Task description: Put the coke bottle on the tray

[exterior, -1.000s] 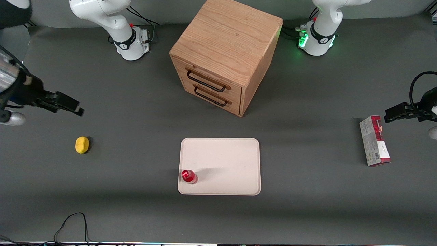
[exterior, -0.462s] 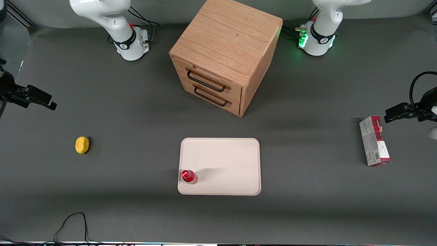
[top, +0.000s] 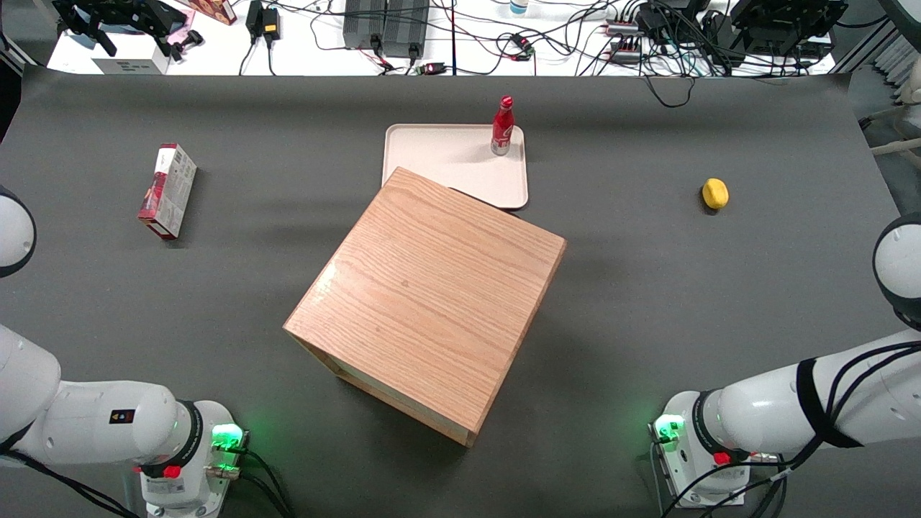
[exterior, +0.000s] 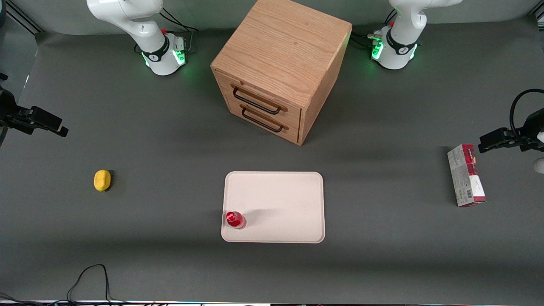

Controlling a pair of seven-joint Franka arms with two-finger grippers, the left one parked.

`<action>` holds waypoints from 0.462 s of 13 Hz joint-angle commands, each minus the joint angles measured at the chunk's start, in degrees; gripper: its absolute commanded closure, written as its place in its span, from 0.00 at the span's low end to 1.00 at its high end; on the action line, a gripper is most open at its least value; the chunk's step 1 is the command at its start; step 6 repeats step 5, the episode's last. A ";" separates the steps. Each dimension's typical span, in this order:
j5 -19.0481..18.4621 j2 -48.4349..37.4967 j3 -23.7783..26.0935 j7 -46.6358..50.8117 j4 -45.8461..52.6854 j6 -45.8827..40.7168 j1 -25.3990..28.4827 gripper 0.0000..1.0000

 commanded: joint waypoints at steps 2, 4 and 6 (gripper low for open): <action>-1.51 -1.23 -1.08 -0.48 -1.61 0.49 0.58 0.00; -1.51 -1.05 -0.99 -0.39 -1.61 0.40 0.66 0.00; -1.51 -1.05 -0.99 -0.39 -1.61 0.40 0.66 0.00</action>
